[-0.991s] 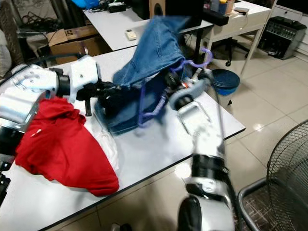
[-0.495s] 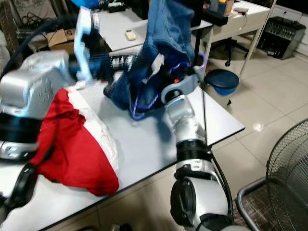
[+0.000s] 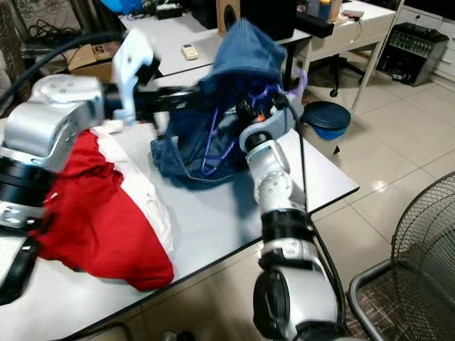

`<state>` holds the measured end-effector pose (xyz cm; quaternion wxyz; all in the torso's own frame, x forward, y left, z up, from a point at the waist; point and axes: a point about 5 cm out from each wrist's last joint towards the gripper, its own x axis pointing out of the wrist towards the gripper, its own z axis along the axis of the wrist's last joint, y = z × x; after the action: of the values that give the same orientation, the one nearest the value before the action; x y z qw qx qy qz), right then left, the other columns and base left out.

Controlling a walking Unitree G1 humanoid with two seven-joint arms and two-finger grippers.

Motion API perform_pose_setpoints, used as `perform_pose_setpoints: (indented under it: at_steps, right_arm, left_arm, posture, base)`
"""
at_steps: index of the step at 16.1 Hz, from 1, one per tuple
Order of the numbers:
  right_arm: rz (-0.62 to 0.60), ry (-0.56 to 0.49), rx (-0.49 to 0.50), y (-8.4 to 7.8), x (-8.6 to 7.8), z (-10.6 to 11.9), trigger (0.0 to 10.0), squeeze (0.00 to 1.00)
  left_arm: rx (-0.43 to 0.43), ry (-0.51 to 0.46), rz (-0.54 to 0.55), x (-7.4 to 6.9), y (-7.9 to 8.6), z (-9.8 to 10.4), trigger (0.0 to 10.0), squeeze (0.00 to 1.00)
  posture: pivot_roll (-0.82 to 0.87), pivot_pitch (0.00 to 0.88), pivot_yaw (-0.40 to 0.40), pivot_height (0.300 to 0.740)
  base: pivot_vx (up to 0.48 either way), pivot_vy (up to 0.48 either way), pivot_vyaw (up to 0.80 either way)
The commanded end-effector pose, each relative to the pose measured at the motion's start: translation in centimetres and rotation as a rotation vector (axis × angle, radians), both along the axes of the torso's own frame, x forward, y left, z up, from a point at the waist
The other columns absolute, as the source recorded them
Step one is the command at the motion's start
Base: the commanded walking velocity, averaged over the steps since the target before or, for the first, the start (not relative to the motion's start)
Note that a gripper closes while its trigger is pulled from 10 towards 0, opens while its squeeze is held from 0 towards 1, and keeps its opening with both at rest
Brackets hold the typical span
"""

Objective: Hang hanger

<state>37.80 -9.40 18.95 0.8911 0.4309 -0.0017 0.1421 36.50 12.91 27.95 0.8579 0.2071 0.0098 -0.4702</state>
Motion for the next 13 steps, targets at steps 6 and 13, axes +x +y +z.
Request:
perform_pose_setpoints:
  at_steps: [6, 13]
  right_arm:
    - [0.253, 0.199, -0.208, 0.9, -6.1, -3.3, 10.0, 0.00]
    - [0.174, 0.220, -0.235, 0.4, -12.3, -1.5, 10.0, 0.00]
  left_arm:
    - [-0.194, -0.110, 0.070, 0.8, -1.7, 1.7, 0.0, 0.00]
    - [-0.166, -0.109, 0.145, 1.8, -2.6, 0.1, 0.0, 0.00]
  posture:
    - [-0.11, 0.000, 0.120, 0.740]
    - [-0.12, 0.031, 0.145, 0.740]
  base:
    - [0.000, 0.000, 0.00]
    - [0.000, 0.000, 0.00]
